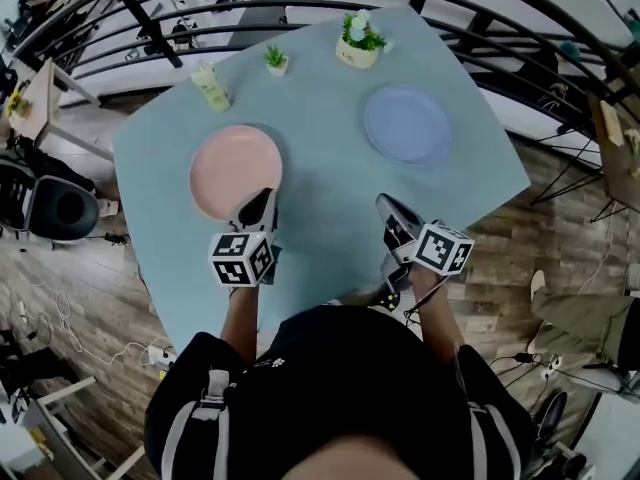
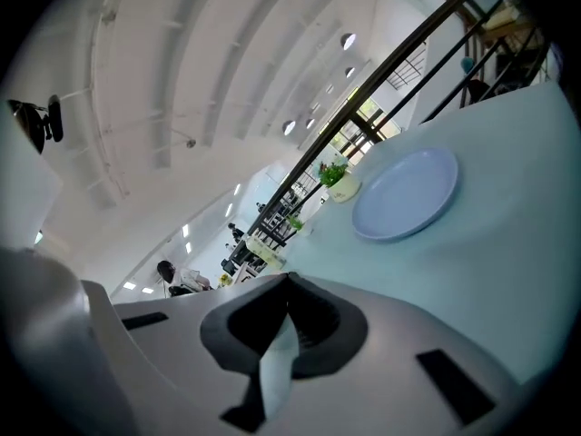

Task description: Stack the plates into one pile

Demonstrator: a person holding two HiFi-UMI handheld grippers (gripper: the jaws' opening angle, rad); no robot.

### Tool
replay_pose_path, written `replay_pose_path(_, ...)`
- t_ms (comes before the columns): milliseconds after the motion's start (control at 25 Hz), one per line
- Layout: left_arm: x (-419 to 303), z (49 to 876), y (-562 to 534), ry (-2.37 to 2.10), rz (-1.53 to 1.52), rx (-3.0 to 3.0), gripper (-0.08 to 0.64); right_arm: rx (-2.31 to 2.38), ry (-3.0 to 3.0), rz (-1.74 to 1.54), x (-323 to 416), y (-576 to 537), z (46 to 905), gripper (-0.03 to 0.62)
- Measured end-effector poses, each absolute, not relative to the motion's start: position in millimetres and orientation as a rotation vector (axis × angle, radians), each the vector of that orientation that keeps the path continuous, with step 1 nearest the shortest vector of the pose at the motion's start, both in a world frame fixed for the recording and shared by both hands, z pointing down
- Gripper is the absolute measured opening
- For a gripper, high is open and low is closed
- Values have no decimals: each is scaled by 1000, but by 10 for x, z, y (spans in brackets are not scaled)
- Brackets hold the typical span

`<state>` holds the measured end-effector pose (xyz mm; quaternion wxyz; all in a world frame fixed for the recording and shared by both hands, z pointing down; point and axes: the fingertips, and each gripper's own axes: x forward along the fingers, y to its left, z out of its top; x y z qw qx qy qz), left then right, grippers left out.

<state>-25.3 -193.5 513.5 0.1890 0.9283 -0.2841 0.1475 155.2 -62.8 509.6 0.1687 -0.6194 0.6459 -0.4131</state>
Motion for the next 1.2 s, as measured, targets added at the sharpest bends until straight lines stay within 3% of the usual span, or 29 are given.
replay_pose_path(680,1453,4715,-422,-637,373,2755,29,-1738,1711,-1015,2972,983,4881,2)
replay_pose_path(1200,1502,4858,-1,-670,428,2685,29,-1668,1760,-1013,3075,1278,4824,2)
